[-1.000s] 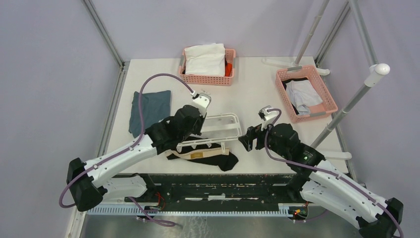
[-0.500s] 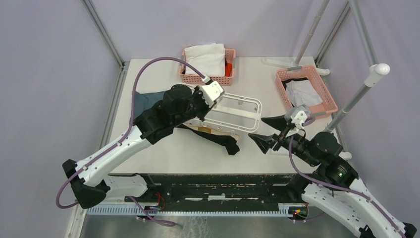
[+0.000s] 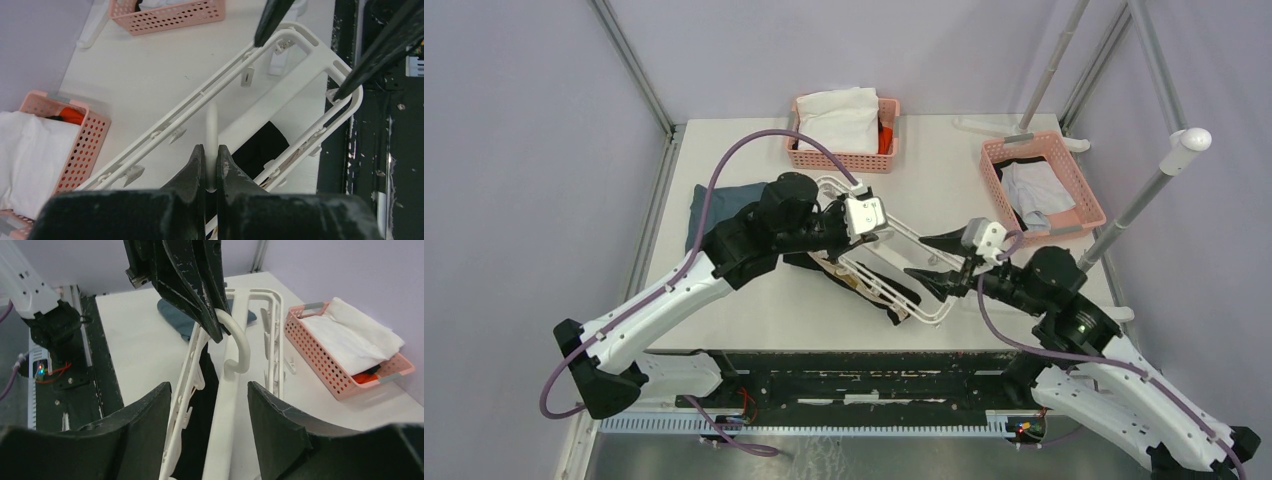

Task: Clip the underwear to the hanger
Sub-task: Pick up the hanger at the center of the board, then adjust the hanger.

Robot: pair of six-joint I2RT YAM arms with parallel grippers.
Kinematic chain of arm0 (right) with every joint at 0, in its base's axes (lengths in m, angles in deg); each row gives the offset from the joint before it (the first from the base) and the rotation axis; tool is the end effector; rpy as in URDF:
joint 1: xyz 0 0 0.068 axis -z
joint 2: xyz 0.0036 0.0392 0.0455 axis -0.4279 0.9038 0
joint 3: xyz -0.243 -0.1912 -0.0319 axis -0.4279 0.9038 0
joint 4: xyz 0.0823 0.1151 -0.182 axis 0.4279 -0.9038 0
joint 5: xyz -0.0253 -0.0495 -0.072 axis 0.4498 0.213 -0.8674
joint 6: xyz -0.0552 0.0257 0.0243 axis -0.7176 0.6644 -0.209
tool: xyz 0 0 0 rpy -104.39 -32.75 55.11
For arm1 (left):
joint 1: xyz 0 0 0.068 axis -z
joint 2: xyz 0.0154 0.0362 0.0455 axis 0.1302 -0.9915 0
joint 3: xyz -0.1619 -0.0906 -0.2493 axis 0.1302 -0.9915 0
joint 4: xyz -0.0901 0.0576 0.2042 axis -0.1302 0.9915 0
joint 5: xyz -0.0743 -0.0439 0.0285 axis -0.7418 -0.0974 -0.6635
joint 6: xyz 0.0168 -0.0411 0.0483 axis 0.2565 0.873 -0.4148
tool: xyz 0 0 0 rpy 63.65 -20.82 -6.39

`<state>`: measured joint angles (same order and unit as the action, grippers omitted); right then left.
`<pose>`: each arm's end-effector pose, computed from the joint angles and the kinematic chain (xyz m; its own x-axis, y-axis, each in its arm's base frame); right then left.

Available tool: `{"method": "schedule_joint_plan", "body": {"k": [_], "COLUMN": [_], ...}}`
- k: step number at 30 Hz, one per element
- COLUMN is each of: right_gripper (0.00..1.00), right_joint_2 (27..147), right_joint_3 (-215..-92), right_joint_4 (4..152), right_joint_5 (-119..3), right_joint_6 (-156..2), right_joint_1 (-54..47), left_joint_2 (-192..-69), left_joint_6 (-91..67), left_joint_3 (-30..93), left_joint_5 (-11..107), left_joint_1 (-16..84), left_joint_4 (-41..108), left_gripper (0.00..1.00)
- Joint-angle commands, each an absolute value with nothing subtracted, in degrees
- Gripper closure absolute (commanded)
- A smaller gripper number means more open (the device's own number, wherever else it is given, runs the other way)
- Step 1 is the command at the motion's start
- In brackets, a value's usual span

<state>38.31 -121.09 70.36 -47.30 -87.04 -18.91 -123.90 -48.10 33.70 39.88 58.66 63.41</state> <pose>0.0483 0.0691 0.3816 0.0854 0.0109 -0.9963 -0.8802 0.4693 -0.0703 0.1317 -0.1868 0.4303 0.1603 0.4296 -0.8887 0.9278 0.2417 0.2842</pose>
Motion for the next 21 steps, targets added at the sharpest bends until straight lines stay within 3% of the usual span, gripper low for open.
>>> {"method": "schedule_joint_plan", "body": {"k": [1, 10, 21], "right_gripper": [0.34, 0.32, 0.43], "right_joint_2": [43.2, 52.5, 58.2], "right_joint_3": [-125.9, -131.2, -134.5], "right_joint_4": [70.8, 66.8, 62.9], "right_joint_5": [-39.5, -31.0, -28.8], "right_joint_6": [-93.8, -98.2, -100.1], "right_joint_1": [-19.0, -19.0, -19.0], "left_joint_2": [-122.1, -121.5, -118.1], "left_joint_6": [-55.1, -57.9, -63.4], "left_joint_3": [34.6, 34.3, 31.9], "left_joint_5": [33.0, 28.1, 23.9], "left_joint_1": [58.4, 58.4, 58.4], "left_joint_4": [60.8, 64.1, 65.3], "left_gripper": [0.97, 0.97, 0.97]}}
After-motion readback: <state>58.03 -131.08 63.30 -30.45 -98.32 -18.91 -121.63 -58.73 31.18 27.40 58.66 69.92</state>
